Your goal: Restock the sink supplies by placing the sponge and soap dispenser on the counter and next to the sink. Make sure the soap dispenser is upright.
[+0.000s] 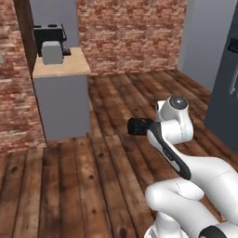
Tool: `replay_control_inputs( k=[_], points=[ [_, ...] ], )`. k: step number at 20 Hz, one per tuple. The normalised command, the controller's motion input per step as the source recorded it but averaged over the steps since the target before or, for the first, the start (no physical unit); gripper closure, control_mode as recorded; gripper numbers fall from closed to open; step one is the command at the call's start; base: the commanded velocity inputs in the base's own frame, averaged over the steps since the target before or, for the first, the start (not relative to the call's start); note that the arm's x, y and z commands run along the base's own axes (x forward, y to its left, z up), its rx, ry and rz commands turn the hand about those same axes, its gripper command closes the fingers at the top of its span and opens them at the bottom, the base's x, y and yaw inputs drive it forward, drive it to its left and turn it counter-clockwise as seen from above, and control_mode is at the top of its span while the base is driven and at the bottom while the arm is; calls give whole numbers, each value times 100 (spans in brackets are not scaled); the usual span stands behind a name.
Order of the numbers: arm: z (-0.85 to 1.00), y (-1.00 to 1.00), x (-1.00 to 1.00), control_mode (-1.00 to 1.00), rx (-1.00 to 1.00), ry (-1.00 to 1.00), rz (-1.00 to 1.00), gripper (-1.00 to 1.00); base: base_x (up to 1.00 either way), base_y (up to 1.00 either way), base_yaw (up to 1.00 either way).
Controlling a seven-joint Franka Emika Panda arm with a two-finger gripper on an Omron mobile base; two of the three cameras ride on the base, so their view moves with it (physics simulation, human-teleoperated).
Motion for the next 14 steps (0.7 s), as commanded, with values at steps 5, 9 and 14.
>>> replay_control_inputs(
  k=[5,9,14],
  points=[
    [0,0,0,100,0,0,0,100,32,-15,-43],
    [0,0,0,100,0,0,0,100,36,-12,-43],
    [0,0,0,100,0,0,0,100,42,-1,-41]
  ],
)
